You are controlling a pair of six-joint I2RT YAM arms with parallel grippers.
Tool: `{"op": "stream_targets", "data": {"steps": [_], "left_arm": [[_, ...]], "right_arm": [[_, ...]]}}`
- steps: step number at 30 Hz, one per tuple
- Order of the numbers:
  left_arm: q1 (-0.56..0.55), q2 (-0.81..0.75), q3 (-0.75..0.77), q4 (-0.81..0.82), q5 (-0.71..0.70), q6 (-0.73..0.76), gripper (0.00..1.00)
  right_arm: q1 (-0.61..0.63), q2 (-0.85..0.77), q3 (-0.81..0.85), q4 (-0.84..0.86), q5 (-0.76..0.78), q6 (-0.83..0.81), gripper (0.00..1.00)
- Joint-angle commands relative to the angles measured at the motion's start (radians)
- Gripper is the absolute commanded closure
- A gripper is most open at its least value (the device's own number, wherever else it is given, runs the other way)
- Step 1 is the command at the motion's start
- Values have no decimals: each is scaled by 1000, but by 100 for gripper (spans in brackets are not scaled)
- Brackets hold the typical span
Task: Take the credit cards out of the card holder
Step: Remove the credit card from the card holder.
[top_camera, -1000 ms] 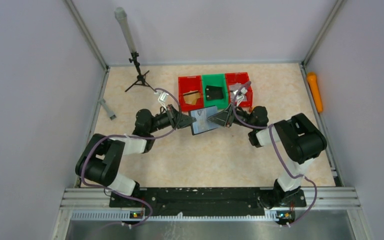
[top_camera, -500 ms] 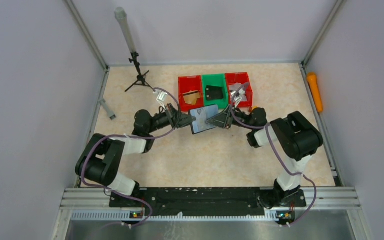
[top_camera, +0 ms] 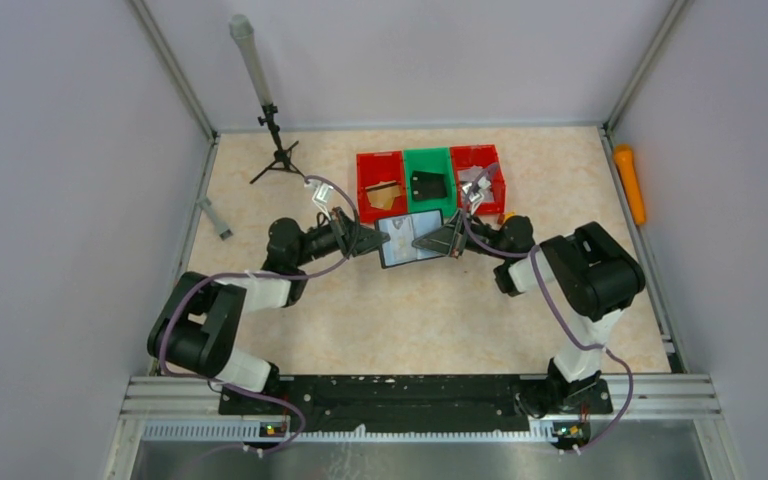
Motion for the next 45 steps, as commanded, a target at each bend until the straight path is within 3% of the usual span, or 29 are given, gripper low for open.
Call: {"op": "stream_targets", "data": {"steps": [1,4,6,8,13,15,42,45], "left_arm": [[-10,-41,25,-71,-43,74,83],[-16,-51,28,-92,-43,87,72],[-19,-43,34,-90,-34,86,71],[-22,-33,43,-91,-29,83,73],[-23,-35,57,-149,-39,109,96],[-23,-47,53,-158,-44,116,100],[-15,-54,30,-84,-26,84,100],[-14,-34,30,-35,-4,55,100]], "right_arm": [[14,-16,24,212,-33,0,94],[15,-16,26,205,-34,-3,100],[15,-16,27,199,-33,-6,100],[15,-17,28,197,-33,-8,100],[13,-29,23,172,-27,-26,100],[10,-35,18,156,-18,-37,100],[-65,-32,-29,215,26,15,100],[-61,-12,-22,248,18,43,85]]}}
